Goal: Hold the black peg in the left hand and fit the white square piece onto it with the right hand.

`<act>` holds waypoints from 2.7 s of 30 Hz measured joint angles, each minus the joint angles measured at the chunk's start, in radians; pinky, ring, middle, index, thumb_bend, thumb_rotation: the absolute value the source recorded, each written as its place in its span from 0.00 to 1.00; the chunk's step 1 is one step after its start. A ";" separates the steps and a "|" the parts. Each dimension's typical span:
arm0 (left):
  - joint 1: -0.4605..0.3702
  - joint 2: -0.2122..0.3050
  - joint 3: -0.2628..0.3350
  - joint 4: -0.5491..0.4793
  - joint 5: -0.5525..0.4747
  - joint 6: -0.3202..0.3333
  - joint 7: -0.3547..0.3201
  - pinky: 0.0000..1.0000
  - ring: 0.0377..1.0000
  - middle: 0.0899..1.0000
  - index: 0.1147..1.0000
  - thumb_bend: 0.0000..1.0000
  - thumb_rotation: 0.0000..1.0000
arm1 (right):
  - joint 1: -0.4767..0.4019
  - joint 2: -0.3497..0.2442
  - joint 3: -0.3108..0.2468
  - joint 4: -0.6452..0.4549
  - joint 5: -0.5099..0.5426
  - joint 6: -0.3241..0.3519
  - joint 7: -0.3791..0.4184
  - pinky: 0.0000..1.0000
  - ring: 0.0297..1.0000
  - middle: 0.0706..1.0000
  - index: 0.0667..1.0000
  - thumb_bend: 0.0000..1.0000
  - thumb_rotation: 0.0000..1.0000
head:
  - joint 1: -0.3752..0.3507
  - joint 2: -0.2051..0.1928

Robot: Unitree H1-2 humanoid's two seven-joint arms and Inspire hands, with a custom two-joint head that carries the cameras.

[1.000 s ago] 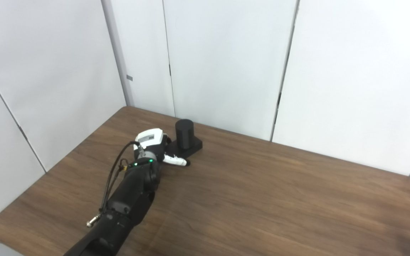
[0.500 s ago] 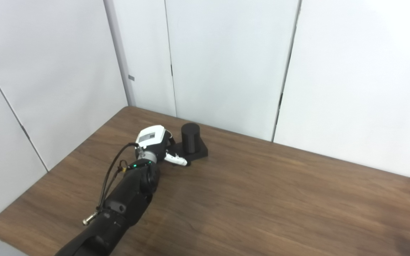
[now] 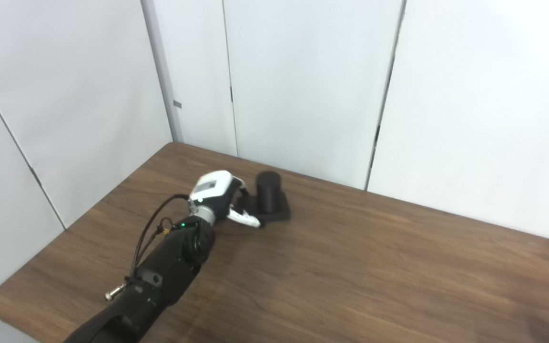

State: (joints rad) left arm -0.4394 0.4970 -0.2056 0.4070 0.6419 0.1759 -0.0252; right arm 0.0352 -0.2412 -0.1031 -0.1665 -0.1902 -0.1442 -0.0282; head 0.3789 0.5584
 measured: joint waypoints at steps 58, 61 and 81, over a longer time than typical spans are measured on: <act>-0.005 -0.119 -0.349 -0.257 0.051 -0.353 -0.248 0.85 0.91 0.85 0.42 0.52 0.06 | -0.036 0.093 0.060 -0.032 -0.118 0.091 -0.045 0.49 0.60 0.69 0.65 0.60 0.00 | -0.515 0.104; -0.009 -0.118 -0.352 -0.255 0.056 -0.357 -0.248 0.84 0.90 0.85 0.42 0.52 0.07 | -0.036 0.089 0.060 -0.036 -0.124 0.094 -0.040 0.48 0.60 0.69 0.66 0.61 0.00 | -0.583 0.083; 0.010 -0.094 -0.336 -0.256 0.058 -0.408 -0.227 0.82 0.86 0.84 0.42 0.52 0.06 | -0.293 -0.310 0.188 -0.054 -0.654 0.387 0.284 0.77 0.92 0.95 0.83 0.86 0.16 | -0.827 -0.048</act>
State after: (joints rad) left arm -0.4296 0.4029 -0.5413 0.1510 0.6998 -0.2316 -0.2520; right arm -0.2581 -0.5508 0.0853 -0.2210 -0.8441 0.2428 0.2556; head -0.4479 0.5108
